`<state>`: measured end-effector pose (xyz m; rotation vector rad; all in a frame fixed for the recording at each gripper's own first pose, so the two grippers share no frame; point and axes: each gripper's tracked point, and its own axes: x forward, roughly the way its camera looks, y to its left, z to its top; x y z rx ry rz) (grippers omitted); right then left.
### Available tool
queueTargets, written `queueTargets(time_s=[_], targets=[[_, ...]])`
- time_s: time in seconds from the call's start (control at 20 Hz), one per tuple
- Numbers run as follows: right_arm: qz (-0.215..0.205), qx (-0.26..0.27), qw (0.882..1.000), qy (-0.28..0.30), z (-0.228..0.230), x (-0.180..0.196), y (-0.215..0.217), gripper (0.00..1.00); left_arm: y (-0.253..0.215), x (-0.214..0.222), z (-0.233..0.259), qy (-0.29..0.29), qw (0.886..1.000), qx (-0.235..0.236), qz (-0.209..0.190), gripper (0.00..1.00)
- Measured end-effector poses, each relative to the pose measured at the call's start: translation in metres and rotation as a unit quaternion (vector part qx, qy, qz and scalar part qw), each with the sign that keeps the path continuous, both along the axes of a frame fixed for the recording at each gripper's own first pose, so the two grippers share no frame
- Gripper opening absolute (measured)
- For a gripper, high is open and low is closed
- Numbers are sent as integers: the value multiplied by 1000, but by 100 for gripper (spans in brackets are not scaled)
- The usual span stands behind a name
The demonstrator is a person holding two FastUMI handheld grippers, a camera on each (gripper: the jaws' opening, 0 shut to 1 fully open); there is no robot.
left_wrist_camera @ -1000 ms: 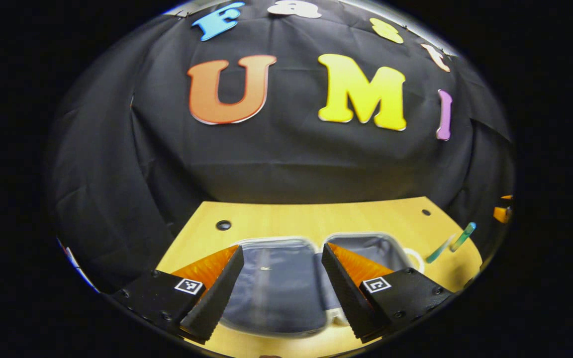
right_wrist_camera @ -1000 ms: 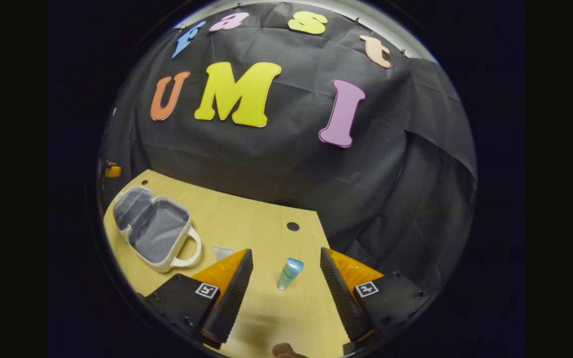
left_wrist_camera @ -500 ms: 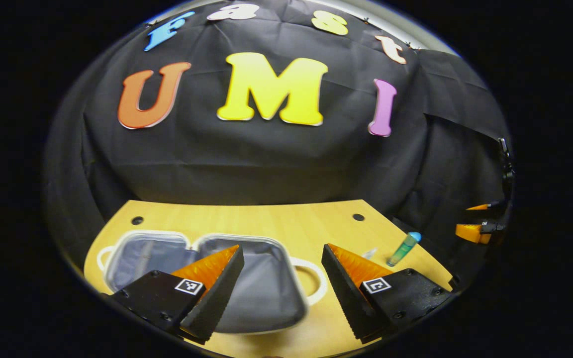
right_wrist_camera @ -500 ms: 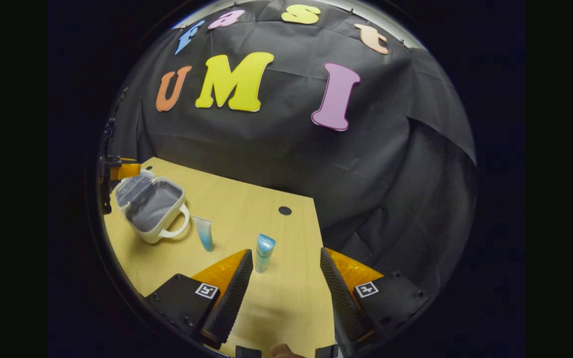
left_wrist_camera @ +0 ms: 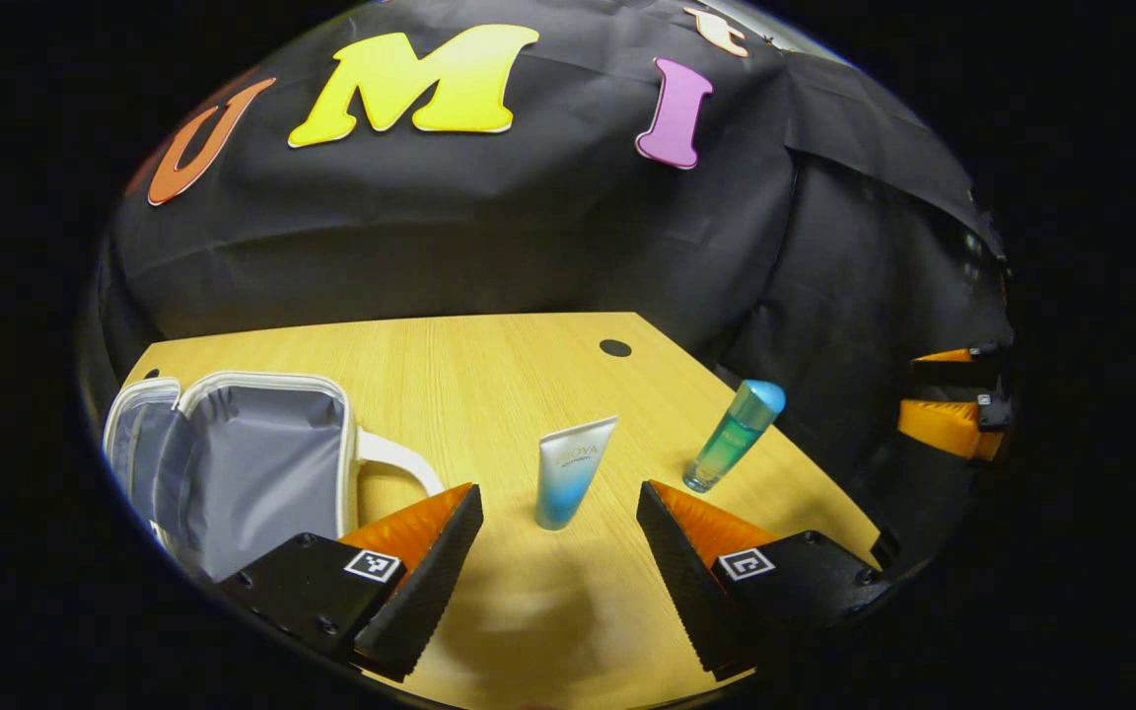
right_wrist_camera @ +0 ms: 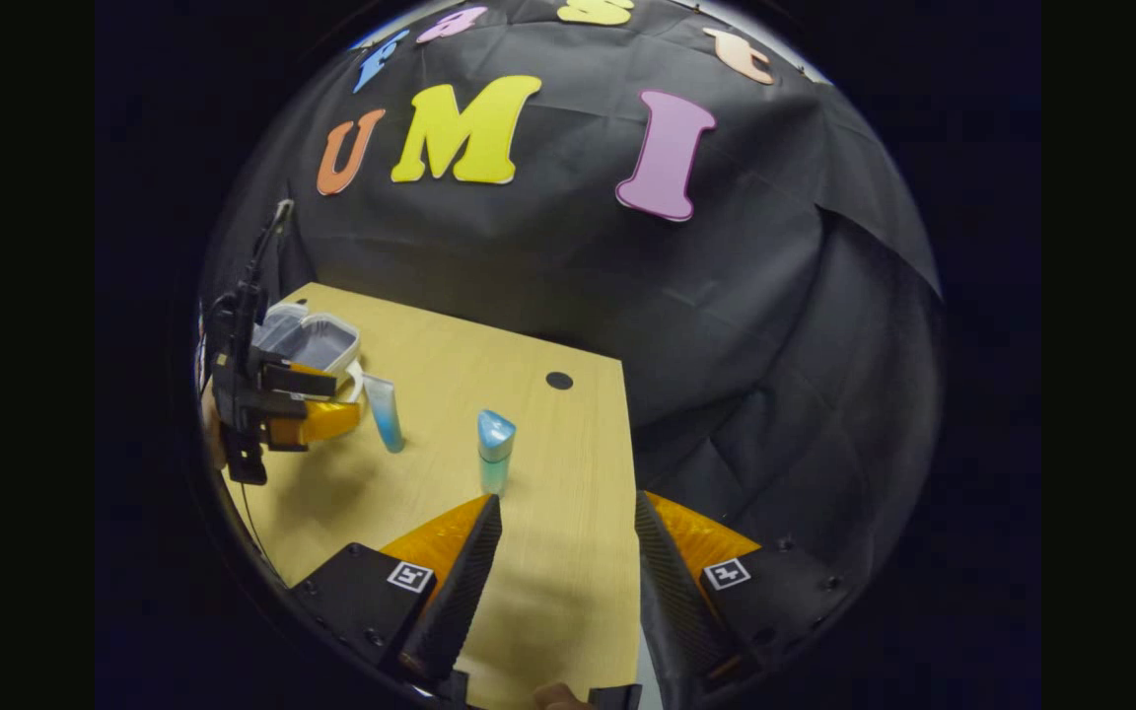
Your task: First open the suitcase, pack the skin care products into it, and then close the suitcase.
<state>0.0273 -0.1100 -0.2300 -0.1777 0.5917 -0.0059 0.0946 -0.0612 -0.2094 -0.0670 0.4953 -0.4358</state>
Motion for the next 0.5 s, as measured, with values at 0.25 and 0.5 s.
queueTargets(time_s=[0.25, 0.5], targets=[[5, 6, 1000, 21, -27, 7, -3, 81, -17, 32, -43, 17, 999, 9, 37, 100], [16, 21, 999, 20, -43, 30, 8, 81, -20, 50, -73, 32, 996, 32, 71, 94]])
